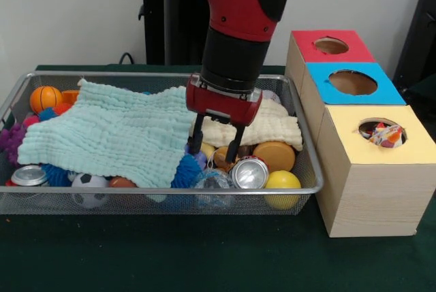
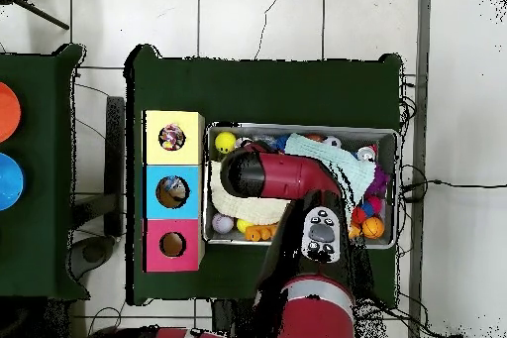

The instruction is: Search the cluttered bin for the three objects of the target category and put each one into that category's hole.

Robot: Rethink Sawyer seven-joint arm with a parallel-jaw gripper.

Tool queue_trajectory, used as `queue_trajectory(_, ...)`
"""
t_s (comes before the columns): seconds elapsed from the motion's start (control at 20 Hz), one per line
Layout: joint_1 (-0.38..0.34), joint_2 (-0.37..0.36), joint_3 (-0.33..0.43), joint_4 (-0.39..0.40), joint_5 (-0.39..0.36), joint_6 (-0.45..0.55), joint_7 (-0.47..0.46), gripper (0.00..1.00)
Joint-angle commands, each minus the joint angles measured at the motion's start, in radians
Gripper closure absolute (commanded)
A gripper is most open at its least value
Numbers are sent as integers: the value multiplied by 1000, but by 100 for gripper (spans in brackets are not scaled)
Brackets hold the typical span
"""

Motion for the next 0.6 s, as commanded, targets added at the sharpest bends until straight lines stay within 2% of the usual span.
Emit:
queue_trajectory(0.05,-26,85,96,-48,-66,-107,45,0)
queue_trajectory(0.35,-46,112,138,-44,-62,-178,75,0)
queue_trajectory(0.6,-43,134,140,-57,-53,-205,89,0)
